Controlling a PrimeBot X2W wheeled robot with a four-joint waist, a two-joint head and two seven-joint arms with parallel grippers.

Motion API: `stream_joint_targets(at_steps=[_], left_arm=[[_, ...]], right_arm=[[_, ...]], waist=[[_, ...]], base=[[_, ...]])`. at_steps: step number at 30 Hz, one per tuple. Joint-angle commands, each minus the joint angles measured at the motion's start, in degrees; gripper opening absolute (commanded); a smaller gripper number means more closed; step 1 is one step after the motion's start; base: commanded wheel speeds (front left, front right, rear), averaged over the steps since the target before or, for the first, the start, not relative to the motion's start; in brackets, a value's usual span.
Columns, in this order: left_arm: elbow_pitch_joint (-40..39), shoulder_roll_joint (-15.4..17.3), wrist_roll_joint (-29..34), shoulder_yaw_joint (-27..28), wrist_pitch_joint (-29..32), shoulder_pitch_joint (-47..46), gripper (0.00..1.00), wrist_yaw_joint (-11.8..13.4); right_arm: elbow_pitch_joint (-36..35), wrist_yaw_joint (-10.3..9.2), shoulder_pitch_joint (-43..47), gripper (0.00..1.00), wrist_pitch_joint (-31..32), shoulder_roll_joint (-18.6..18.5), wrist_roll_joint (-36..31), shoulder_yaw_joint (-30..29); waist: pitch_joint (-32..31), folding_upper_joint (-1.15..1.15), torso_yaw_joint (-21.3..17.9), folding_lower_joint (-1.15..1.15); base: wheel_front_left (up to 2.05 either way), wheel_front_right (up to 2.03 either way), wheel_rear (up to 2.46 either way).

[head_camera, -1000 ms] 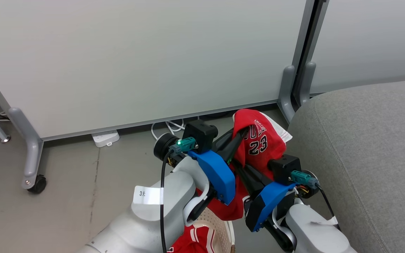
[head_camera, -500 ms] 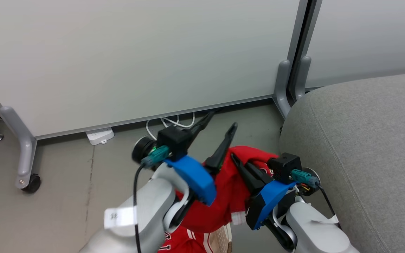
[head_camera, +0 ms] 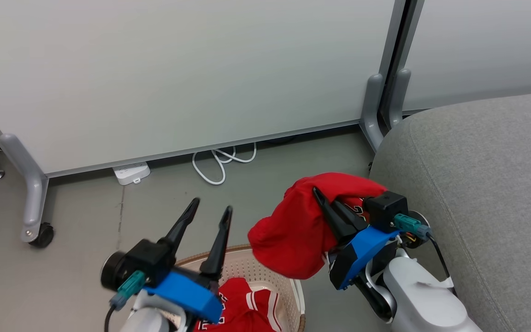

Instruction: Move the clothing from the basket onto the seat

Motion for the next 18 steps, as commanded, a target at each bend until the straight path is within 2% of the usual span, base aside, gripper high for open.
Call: stream_joint_targets(at_steps=[1,7,18], left_arm=[[-0.73,-0.2,1.26,2.39,-0.16,2.63,1.0,-0.45],[-1.04,-1.64,4.48,8.66,-0.17,7.7,1.0,-1.54],[-0.25,-4.22,8.41,14.49,-0.17,10.39,1.0,-3.54]], right_arm=[[-0.48,0.03,0.66,0.0,-0.26,-0.15,-0.42,-0.58],[-1.12,0.03,1.26,0.0,0.13,-0.15,-1.09,-1.73],[-2.48,0.03,2.13,0.0,1.0,-0.15,-1.76,-2.32]], waist=[[0.06,0.0,0.25,0.0],[0.14,0.0,0.84,0.0],[-0.05,0.0,1.18,0.0]], base=[[0.0,0.0,0.0],[0.0,0.0,0.0],[0.0,0.0,0.0]])
